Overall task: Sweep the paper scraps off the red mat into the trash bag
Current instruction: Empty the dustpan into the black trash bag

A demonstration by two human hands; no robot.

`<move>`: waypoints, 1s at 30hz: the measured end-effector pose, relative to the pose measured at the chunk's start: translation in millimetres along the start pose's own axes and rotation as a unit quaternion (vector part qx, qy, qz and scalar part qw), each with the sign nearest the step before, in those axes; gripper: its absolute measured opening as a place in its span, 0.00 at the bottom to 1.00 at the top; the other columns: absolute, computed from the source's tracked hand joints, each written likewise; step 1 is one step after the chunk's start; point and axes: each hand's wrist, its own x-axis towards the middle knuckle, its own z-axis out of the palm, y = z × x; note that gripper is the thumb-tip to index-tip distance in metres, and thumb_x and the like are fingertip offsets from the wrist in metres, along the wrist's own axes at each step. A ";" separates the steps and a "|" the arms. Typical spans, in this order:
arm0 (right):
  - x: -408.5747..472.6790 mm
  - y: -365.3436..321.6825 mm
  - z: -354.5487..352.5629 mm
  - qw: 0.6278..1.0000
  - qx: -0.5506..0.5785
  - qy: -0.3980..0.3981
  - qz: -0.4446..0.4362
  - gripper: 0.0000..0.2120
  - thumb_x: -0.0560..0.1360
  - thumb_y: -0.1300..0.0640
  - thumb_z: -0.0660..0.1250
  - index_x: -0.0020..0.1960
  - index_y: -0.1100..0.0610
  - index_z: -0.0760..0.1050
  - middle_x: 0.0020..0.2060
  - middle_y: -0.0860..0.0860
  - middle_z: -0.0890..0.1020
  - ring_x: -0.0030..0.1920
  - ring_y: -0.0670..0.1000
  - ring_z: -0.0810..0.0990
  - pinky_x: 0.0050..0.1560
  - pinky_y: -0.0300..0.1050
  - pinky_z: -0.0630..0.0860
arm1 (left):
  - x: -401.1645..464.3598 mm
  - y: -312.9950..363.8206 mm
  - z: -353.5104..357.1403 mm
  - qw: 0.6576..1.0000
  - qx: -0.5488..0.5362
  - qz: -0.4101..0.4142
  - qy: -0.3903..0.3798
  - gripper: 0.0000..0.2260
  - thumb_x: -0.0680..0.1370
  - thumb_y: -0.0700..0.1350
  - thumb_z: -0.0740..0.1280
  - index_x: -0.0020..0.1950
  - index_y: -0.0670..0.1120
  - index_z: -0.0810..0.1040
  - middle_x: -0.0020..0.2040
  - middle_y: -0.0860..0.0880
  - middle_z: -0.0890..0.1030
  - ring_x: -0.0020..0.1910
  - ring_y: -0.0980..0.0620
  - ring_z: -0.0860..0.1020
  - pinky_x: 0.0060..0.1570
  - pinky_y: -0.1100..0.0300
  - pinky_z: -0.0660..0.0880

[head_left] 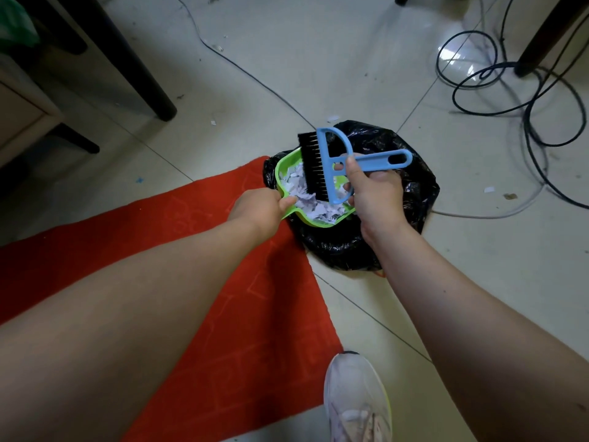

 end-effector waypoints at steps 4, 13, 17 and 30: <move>5.9 1.7 -8.1 0.998 -0.023 0.053 -0.012 0.09 0.77 0.54 0.66 0.39 0.50 0.79 0.36 0.48 0.82 0.32 0.42 0.76 0.35 0.37 0.72 | 0.6 -2.2 1.2 1.000 0.010 0.002 0.000 0.22 0.82 0.56 0.51 0.33 0.44 0.62 0.31 0.48 0.67 0.30 0.51 0.64 0.32 0.55 0.60; 5.2 -13.0 -7.8 0.997 0.041 0.060 -0.019 0.07 0.77 0.56 0.66 0.41 0.52 0.78 0.39 0.47 0.84 0.30 0.41 0.75 0.34 0.36 0.72 | 0.8 -2.7 4.1 1.000 -0.002 -0.010 -0.004 0.22 0.82 0.57 0.51 0.33 0.44 0.63 0.31 0.48 0.67 0.30 0.51 0.64 0.37 0.55 0.64; -5.7 -2.9 2.4 1.000 0.008 0.002 -0.002 0.09 0.77 0.55 0.65 0.39 0.50 0.78 0.40 0.49 0.83 0.32 0.42 0.75 0.35 0.37 0.71 | 2.5 -0.7 2.6 1.000 -0.014 -0.008 0.012 0.23 0.82 0.57 0.52 0.33 0.44 0.62 0.31 0.48 0.66 0.29 0.51 0.64 0.34 0.55 0.62; 6.1 -6.4 -13.4 0.997 -0.012 0.070 -0.024 0.08 0.77 0.54 0.66 0.39 0.51 0.79 0.35 0.46 0.82 0.31 0.42 0.77 0.35 0.38 0.74 | 3.0 -7.5 4.6 1.000 -0.002 -0.020 0.024 0.23 0.82 0.58 0.51 0.33 0.44 0.63 0.31 0.48 0.68 0.31 0.51 0.65 0.36 0.55 0.62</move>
